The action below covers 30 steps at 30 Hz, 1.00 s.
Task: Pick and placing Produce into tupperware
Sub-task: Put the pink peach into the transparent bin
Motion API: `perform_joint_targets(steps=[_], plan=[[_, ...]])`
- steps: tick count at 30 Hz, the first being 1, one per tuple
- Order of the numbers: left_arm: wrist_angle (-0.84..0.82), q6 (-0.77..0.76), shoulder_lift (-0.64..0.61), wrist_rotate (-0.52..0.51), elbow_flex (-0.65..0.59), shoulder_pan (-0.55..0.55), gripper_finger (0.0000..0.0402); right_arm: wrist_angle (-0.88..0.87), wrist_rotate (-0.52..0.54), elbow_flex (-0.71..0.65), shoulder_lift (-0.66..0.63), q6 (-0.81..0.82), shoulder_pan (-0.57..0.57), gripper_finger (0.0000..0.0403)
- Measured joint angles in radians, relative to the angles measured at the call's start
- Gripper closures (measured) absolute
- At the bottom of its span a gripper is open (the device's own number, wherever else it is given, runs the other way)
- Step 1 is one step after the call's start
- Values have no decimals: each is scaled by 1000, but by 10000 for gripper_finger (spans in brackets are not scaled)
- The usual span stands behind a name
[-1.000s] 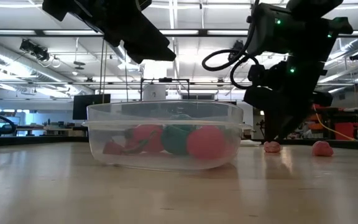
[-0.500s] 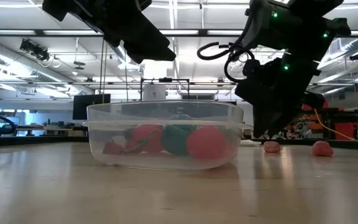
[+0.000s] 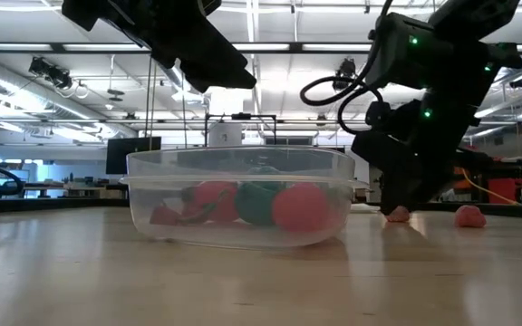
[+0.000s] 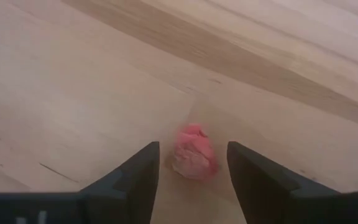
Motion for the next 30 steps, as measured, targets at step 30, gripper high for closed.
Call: perform_joint_targets(steps=[30], plan=[[6,19,1,0,21,0,229,216,6,-3,0,-82,0,321]])
